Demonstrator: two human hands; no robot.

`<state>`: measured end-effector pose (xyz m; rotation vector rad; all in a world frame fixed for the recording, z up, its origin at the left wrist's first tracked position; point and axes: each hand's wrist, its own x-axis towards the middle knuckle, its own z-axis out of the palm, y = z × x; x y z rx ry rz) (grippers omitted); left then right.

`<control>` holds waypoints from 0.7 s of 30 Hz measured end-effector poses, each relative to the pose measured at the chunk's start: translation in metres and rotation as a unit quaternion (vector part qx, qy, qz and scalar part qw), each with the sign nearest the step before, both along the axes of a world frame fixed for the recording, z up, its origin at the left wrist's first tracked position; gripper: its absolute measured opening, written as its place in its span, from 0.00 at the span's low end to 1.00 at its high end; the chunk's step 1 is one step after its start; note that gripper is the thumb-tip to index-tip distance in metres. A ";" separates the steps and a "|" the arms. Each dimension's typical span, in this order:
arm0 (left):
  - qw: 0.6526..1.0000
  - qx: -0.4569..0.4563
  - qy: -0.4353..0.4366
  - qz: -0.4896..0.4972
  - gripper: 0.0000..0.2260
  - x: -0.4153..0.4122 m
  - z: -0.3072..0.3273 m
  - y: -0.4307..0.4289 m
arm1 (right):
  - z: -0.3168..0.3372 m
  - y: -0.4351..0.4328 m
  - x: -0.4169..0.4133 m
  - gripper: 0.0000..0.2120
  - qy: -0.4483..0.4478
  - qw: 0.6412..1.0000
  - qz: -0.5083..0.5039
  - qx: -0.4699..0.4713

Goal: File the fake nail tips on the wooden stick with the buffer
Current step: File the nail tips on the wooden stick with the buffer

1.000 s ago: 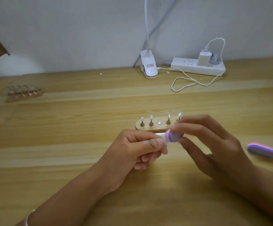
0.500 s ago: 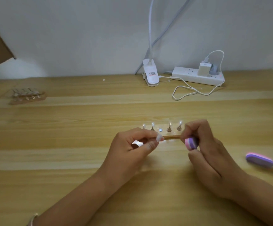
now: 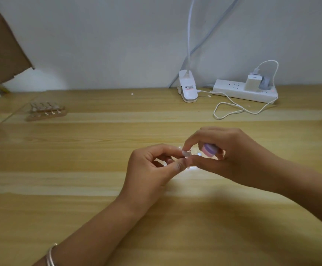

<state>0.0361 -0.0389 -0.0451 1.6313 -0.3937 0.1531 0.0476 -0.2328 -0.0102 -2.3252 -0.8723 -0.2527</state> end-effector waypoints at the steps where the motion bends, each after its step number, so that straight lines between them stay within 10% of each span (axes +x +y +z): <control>1: 1.000 0.005 -0.007 0.008 0.07 0.000 0.000 0.000 | 0.001 0.000 0.001 0.08 0.007 1.000 0.003 0.012; 10: 0.999 0.015 0.014 0.025 0.14 0.002 0.002 0.002 | 0.007 -0.002 0.008 0.13 0.023 0.999 0.046 0.015; 21: 0.935 0.342 -0.071 0.069 0.06 0.016 -0.008 0.013 | -0.009 -0.031 0.025 0.11 0.031 0.995 -0.088 -0.041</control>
